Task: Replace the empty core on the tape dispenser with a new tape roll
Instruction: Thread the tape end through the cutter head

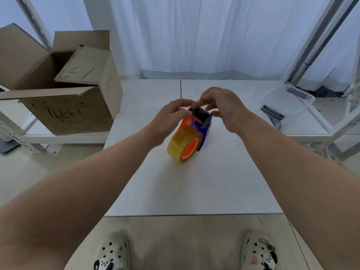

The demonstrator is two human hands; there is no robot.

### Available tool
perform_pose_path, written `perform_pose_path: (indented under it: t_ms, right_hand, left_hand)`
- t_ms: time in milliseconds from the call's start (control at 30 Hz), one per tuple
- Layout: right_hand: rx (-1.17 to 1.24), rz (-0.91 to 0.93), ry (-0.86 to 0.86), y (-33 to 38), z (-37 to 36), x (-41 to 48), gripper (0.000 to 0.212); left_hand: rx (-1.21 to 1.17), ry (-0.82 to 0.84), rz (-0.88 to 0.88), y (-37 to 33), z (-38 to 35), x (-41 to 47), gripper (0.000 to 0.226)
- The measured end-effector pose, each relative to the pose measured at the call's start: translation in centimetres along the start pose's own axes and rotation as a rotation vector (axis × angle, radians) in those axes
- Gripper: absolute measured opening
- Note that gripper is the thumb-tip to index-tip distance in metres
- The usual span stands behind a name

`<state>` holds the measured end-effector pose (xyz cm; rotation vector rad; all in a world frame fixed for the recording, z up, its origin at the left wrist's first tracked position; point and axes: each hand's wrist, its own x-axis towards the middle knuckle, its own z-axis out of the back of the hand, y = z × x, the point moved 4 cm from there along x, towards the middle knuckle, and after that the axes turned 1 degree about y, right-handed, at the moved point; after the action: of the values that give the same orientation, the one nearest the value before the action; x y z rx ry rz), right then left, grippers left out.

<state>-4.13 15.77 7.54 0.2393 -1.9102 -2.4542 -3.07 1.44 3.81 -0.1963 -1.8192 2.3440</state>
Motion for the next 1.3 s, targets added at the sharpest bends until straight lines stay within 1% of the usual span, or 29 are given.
perform_pose_path:
  t_ms: [167,267,433,533,633,767,867,1000,1067,1100,1133,1200,1233,1267,1300]
  right_hand:
    - [-0.035,0.062,0.020,0.1,-0.1,-0.1,0.023]
    - [-0.034,0.072,0.068,0.1,-0.3,-0.1,0.022]
    - [-0.016,0.062,0.087,-0.1,-0.4,-0.1,0.021]
    - [-0.004,0.060,0.065,-0.2,-0.3,0.0,0.023]
    - [-0.006,0.064,0.010,-0.5,-0.2,0.2,0.024]
    - [-0.095,0.122,-0.108,0.0,-0.2,0.5,0.024]
    - [-0.195,0.153,-0.166,0.5,-0.4,0.5,0.019]
    - [-0.321,0.199,-0.179,1.0,-1.1,0.3,0.013]
    - [-0.351,0.203,-0.195,1.1,-1.1,0.3,0.013]
    - [-0.353,0.198,-0.203,1.1,-1.0,0.4,0.013]
    - [-0.348,0.190,-0.209,1.0,-0.9,0.4,0.014]
    - [-0.339,0.183,-0.222,0.8,-0.7,0.4,0.014]
    - [-0.337,0.185,-0.229,0.8,-0.7,0.4,0.014]
    - [-0.335,0.189,-0.231,0.7,-0.7,0.4,0.013]
    - [-0.341,0.194,-0.234,0.7,-0.7,0.4,0.012]
  left_hand:
    - [0.094,0.045,0.025,-0.3,1.5,0.3,0.017]
    - [0.142,0.091,0.019,-0.6,1.6,0.3,0.009]
    - [0.209,0.056,-0.106,-1.2,1.8,0.4,0.003]
    - [0.203,0.045,-0.113,-0.8,1.6,0.4,0.011]
    - [0.114,0.002,-0.095,-0.3,1.7,0.3,0.013]
    - [0.032,-0.087,-0.082,-0.4,1.6,0.5,0.014]
    - [-0.065,-0.125,-0.017,-0.4,1.3,0.4,0.016]
    - [-0.170,-0.038,0.139,0.4,1.2,0.1,0.011]
    - [-0.181,0.022,0.169,0.6,1.1,0.0,0.005]
    - [-0.135,0.048,0.172,0.5,1.0,-0.1,0.018]
    - [-0.040,0.068,0.165,0.5,0.8,-0.1,0.036]
    - [0.227,0.072,0.117,0.5,0.0,-0.2,0.071]
    - [0.335,0.041,0.083,0.5,-0.6,-0.3,0.079]
    - [0.401,-0.011,0.057,0.7,-1.0,-0.2,0.080]
    - [0.427,-0.068,0.040,0.8,-1.3,-0.2,0.077]
